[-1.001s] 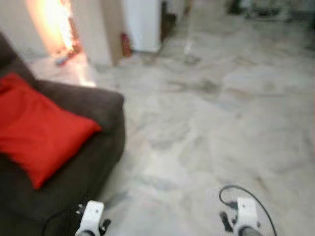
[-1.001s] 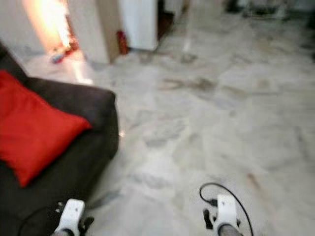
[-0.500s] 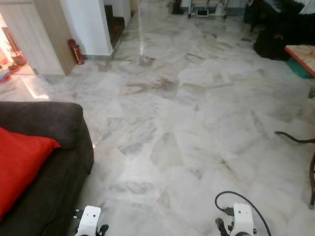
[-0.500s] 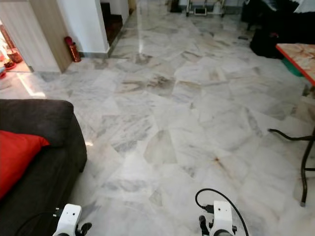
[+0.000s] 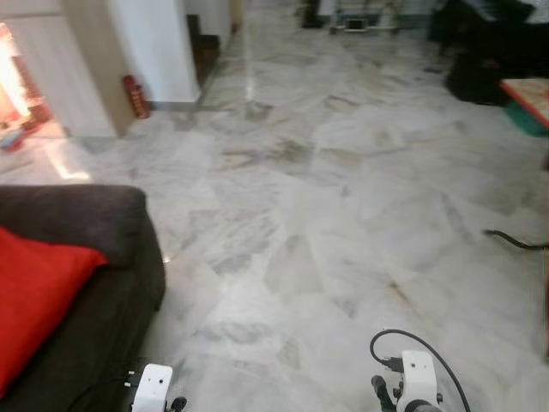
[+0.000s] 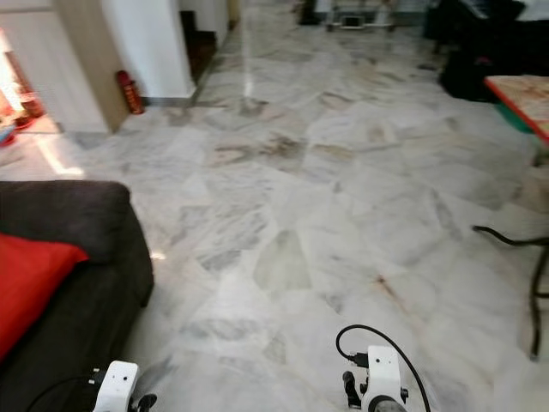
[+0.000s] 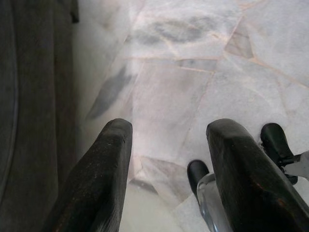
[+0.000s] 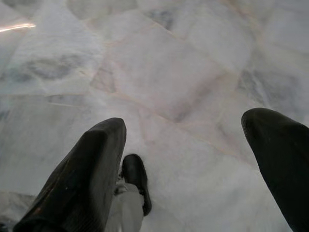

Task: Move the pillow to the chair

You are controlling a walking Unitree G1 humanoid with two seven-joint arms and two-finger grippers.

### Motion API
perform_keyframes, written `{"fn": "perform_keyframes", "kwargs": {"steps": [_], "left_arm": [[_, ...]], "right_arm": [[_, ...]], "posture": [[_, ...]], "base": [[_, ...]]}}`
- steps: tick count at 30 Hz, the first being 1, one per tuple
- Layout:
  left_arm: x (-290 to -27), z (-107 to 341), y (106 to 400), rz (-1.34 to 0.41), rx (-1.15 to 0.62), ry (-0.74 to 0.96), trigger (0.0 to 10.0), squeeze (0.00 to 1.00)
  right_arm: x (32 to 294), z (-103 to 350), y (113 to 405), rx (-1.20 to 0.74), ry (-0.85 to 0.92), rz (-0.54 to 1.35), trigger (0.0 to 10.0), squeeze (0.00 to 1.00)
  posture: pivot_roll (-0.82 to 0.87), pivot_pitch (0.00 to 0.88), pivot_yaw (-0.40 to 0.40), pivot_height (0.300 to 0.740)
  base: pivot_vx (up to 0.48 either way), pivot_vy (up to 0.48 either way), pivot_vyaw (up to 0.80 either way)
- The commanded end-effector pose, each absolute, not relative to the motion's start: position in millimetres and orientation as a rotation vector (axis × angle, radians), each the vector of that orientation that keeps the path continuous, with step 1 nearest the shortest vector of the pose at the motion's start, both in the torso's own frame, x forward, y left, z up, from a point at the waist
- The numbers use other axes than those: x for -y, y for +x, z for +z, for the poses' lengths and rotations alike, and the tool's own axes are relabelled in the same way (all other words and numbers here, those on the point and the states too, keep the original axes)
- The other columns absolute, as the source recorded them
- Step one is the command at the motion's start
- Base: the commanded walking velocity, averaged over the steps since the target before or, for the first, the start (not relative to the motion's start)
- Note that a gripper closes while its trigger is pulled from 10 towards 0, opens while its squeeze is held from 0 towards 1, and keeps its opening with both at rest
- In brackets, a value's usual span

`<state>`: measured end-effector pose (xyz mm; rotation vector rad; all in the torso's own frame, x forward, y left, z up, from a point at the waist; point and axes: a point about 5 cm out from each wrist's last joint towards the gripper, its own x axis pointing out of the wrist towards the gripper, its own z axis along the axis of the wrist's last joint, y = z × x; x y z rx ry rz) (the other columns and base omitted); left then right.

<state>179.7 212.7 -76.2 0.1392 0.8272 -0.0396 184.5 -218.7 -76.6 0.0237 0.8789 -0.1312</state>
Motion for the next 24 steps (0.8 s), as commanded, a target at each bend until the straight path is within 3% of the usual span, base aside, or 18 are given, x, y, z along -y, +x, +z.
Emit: {"fn": "perform_keyframes", "kwargs": {"steps": [1,5,17,20,24], "left_arm": [[-215.3,-78.1,175.9,-0.032,-0.851,0.141,10.0,0.00],[-214.8,-78.5,175.1,-0.043,-0.854,0.149,10.0,0.00],[-211.0,-78.9,175.3,-0.051,-0.847,0.145,10.0,0.00],[-210.8,-78.9,175.4,-0.056,-0.847,0.149,10.0,0.00],[-210.5,-79.1,175.0,-0.056,-0.847,0.148,10.0,0.00]], "right_arm": [[217.0,-77.7,183.3,-0.889,0.025,-0.125,10.0,0.00],[216.2,-78.0,182.9,-0.890,0.025,-0.121,10.0,0.00],[214.6,-77.7,184.3,-0.892,0.014,-0.110,10.0,0.00],[214.2,-77.7,184.5,-0.890,0.018,-0.110,10.0,0.00],[214.2,-77.6,184.4,-0.886,0.019,-0.112,10.0,0.00]], "posture": [[0.05,0.019,0.035,0.740],[0.05,0.019,0.035,0.740],[0.05,0.035,0.032,0.740],[0.05,0.036,0.031,0.740],[0.05,0.036,0.031,0.740]], "base": [[0.000,0.000,-0.76],[0.000,0.000,-0.76],[0.000,0.000,0.00],[0.000,0.000,-0.77],[0.246,0.000,0.00]]}}
